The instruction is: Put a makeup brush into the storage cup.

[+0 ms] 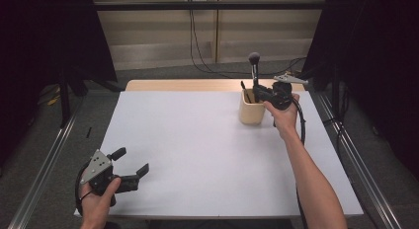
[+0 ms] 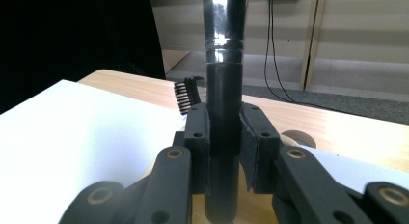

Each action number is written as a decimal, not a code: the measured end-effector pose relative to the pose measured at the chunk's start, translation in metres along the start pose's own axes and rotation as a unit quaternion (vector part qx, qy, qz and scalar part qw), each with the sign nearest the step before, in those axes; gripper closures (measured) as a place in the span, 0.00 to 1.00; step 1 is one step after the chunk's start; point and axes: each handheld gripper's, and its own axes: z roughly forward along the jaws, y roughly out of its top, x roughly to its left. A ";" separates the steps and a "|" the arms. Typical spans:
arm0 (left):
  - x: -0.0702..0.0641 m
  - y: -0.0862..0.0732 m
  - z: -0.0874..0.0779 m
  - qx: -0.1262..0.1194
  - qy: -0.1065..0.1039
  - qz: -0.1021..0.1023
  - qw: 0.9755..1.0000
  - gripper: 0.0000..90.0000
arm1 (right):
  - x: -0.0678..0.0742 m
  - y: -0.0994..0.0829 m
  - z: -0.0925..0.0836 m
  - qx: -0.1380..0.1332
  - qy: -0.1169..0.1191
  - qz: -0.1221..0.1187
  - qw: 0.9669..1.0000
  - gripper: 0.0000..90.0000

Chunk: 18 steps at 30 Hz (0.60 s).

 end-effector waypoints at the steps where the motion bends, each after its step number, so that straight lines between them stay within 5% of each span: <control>1: 0.000 0.000 0.000 0.000 0.000 0.000 1.000 0.03 | 0.000 -0.001 0.000 0.000 0.000 0.001 1.000 0.83; 18: 0.000 0.000 0.001 0.000 -0.002 0.000 1.000 0.03 | -0.001 -0.011 0.005 0.017 -0.006 0.003 1.000 0.83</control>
